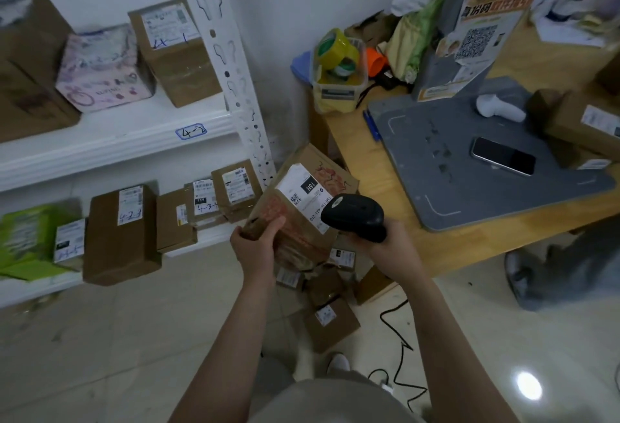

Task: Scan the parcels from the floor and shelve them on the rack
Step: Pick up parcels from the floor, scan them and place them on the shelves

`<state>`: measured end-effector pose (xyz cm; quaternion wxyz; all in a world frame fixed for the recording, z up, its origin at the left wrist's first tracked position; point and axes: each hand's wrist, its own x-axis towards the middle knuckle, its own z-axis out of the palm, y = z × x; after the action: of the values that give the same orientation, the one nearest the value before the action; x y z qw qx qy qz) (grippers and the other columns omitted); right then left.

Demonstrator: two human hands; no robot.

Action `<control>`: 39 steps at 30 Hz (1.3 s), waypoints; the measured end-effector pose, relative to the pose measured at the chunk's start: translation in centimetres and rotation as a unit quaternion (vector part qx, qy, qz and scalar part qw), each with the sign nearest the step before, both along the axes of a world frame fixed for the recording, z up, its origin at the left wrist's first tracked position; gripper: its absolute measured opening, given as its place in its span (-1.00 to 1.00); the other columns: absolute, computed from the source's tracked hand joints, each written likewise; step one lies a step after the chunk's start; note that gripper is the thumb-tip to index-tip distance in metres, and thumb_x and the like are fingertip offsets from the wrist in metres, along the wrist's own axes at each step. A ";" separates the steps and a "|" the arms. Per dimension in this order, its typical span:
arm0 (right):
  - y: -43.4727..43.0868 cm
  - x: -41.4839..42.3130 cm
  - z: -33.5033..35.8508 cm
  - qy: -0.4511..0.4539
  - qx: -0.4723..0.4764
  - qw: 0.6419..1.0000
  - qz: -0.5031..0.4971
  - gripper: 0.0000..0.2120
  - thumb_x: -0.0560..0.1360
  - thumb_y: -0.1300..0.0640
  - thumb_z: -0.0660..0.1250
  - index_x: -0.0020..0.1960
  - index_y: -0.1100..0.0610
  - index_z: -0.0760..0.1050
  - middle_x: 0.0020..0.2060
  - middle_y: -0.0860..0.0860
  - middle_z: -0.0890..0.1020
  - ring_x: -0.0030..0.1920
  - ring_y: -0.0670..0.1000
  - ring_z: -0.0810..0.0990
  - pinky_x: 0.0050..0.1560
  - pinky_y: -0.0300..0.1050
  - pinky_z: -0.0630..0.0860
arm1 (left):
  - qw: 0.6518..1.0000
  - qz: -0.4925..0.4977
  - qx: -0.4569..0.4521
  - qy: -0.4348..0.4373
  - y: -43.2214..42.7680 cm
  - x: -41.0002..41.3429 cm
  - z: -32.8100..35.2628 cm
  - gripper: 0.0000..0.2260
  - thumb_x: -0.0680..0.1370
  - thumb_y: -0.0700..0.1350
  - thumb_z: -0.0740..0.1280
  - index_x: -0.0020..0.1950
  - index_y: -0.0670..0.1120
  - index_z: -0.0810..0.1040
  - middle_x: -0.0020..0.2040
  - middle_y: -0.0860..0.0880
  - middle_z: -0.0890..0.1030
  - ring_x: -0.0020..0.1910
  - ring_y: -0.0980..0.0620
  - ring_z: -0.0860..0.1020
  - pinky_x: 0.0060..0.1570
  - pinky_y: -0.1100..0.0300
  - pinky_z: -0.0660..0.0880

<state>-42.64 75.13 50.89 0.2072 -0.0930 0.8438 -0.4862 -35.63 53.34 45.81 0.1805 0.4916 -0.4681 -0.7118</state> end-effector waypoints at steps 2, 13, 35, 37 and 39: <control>0.1 0.2 -0.2 0.008 0.031 0.999 -0.001 -0.91 0.46 0.09 0.48 -0.08 0.07 0.60 -0.30 -0.01 0.65 -0.30 -0.05 0.62 -0.32 -0.13 0.48 | 1.000 0.002 -0.002 -0.004 -0.5 0.1 -1.4 0.17 -0.14 0.29 0.70 0.39 -0.08 0.44 0.25 -0.11 0.59 0.16 -0.13 0.62 0.10 -0.18 0.62; -0.4 1.4 -0.3 0.031 0.111 0.993 -0.018 -0.85 0.49 0.11 0.44 -0.18 -0.03 0.48 -0.34 -0.09 0.58 -0.33 -0.13 0.56 -0.35 -0.25 0.39 | 1.000 0.009 0.001 0.010 1.0 0.5 2.9 0.17 -0.02 0.16 0.65 0.51 -0.07 0.26 0.34 -0.10 0.49 0.25 -0.11 0.54 0.22 -0.20 0.55; 3.3 -1.7 -3.8 -0.019 0.031 0.980 -0.198 -0.79 0.43 0.34 0.38 -0.23 0.07 0.45 -0.41 -0.02 0.48 -0.33 0.02 0.48 -0.35 -0.18 0.33 | 0.998 0.050 0.046 -0.007 1.8 2.3 3.6 -0.03 0.17 0.01 0.68 0.48 -0.14 0.31 0.29 -0.14 0.54 0.17 -0.12 0.59 0.14 -0.20 0.59; 4.3 -2.9 -5.5 -0.044 0.051 0.972 -0.226 -0.77 0.45 0.39 0.31 -0.24 0.10 0.41 -0.40 0.01 0.44 -0.30 0.05 0.46 -0.37 -0.19 0.28 | 0.996 0.061 0.062 -0.026 2.0 2.9 3.1 -0.17 0.29 -0.08 0.65 0.45 -0.17 0.31 0.27 -0.15 0.55 0.15 -0.13 0.59 0.13 -0.20 0.59; 5.3 -4.0 -6.9 -0.056 0.097 0.969 -0.219 -0.85 0.49 0.40 0.26 -0.20 0.20 0.43 -0.38 0.04 0.44 -0.29 0.06 0.45 -0.39 -0.19 0.27 | 0.994 0.065 0.080 -0.027 2.2 3.3 2.8 -0.23 0.30 -0.09 0.63 0.42 -0.21 0.37 0.25 -0.17 0.58 0.13 -0.15 0.61 0.03 -0.14 0.63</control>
<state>-46.62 80.48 44.02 0.1504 0.1418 0.8740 -0.4397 -32.35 55.53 48.63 0.1737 0.5530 -0.3819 -0.7198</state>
